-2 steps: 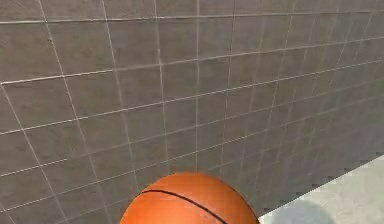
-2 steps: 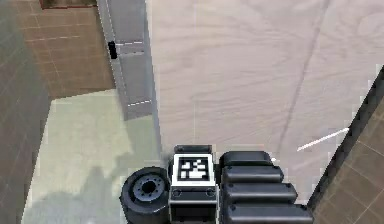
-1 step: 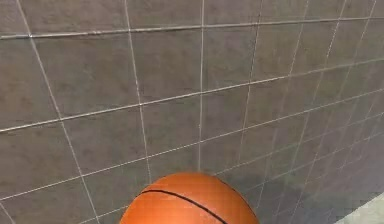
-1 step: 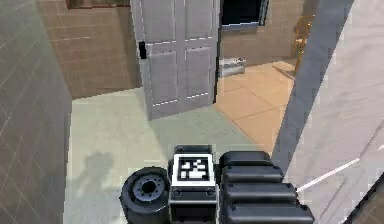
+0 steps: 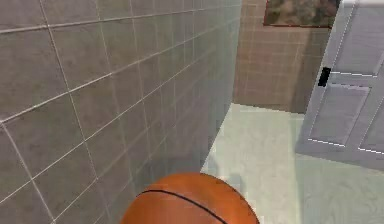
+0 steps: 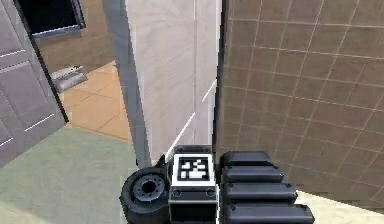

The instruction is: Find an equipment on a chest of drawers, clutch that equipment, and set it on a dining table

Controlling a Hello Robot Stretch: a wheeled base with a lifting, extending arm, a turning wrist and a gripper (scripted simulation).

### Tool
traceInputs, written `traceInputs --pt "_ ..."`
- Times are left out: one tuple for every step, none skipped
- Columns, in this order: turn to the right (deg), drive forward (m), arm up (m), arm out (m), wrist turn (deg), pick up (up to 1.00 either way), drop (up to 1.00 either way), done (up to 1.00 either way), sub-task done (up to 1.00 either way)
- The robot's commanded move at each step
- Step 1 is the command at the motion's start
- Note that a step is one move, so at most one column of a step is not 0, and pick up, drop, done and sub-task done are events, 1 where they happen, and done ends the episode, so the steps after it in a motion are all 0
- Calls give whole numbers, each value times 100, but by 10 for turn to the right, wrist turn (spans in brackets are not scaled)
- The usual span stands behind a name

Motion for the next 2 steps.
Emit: traceInputs --pt "150 0 0 0 0 0 0 0 0" --pt "0 30 0 0 0 0 0 0 0"
